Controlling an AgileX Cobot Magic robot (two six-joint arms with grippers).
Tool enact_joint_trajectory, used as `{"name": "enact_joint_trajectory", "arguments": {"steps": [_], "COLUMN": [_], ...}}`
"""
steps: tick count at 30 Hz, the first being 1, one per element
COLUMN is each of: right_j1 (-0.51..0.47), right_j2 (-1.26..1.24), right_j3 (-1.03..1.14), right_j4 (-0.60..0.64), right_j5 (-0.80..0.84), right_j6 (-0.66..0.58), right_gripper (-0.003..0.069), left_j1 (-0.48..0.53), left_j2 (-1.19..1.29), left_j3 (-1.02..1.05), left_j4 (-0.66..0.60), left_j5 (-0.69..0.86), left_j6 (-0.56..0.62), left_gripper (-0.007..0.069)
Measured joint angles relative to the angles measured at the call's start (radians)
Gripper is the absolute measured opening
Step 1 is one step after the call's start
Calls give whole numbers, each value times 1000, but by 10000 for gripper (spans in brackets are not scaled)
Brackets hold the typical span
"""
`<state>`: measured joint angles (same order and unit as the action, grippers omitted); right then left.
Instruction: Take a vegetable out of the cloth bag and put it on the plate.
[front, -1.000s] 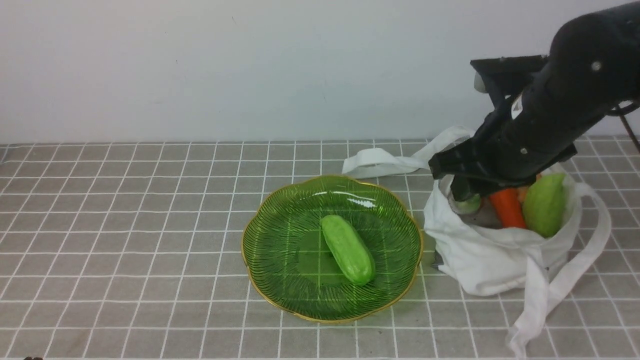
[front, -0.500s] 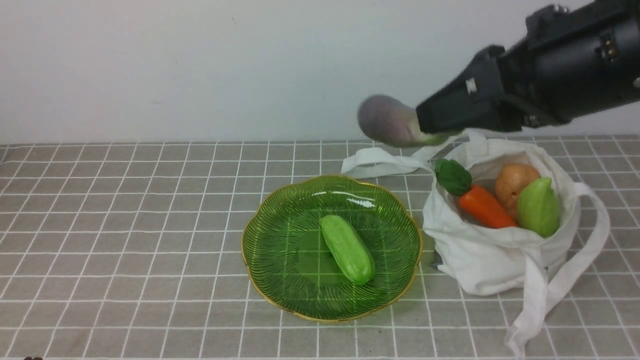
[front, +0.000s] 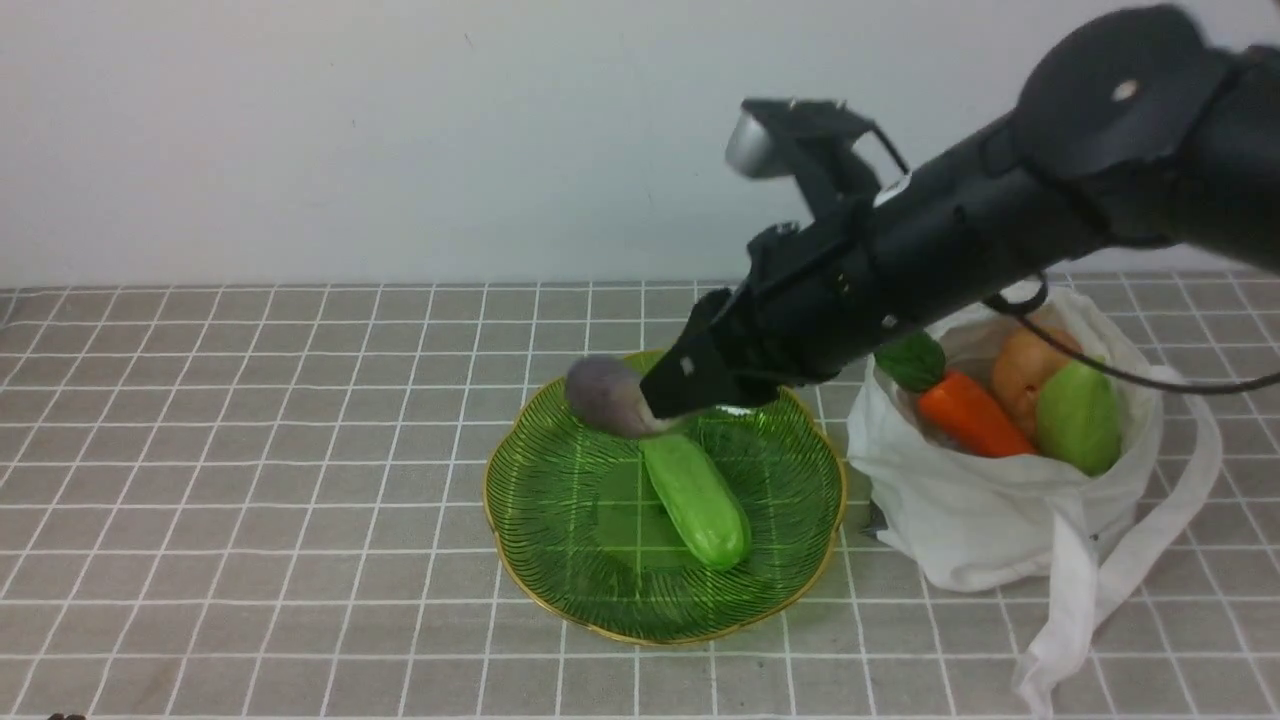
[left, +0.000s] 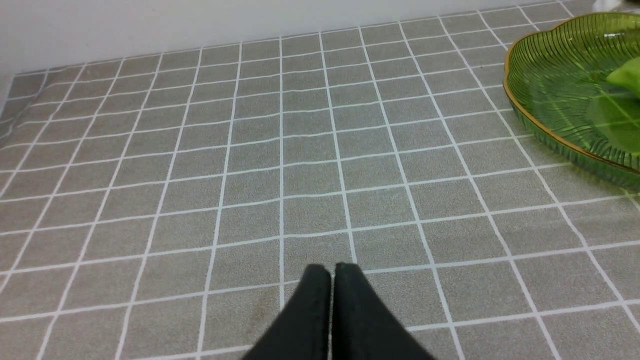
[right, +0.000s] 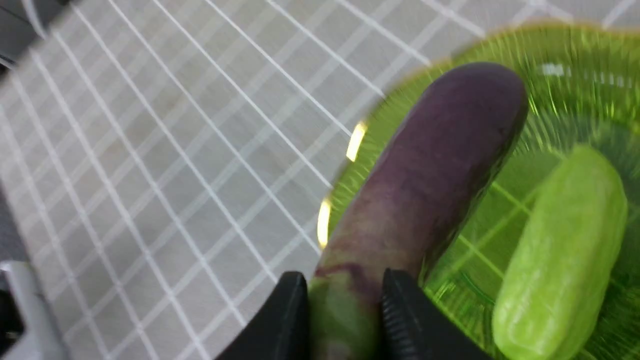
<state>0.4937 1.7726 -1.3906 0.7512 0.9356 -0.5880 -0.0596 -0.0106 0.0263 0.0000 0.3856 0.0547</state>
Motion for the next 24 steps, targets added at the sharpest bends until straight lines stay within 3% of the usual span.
{"name": "enact_joint_trajectory", "arguments": {"steps": [5, 8, 9, 11, 13, 16, 21, 24], "right_j1": [13, 25, 25, 25, 25, 25, 28, 29], "right_j2": [106, 160, 161, 162, 161, 153, 42, -101], "right_j3": [0, 0, 0, -24, -119, -209, -349, -354], "right_j4": [-4, -4, -4, -10, -33, -49, -168, -286], "right_j5": [-12, -3, -3, 57, 185, 255, 282, 304], "right_j6": [-3, 27, 27, 38, 77, 133, 335, 466], "right_gripper": [277, 437, 437, 526, 554, 544, 418, 265], "left_j1": [0, 0, 0, 0, 0, 0, 0, 0], "left_j2": [0, 0, 0, 0, 0, 0, 0, 0], "left_j3": [0, 0, 0, 0, 0, 0, 0, 0], "left_j4": [0, 0, 0, 0, 0, 0, 0, 0], "left_j5": [0, 0, 0, 0, 0, 0, 0, 0], "left_j6": [0, 0, 0, 0, 0, 0, 0, 0], "left_gripper": [-8, -8, -8, -8, -8, -8, -8, -8]}}
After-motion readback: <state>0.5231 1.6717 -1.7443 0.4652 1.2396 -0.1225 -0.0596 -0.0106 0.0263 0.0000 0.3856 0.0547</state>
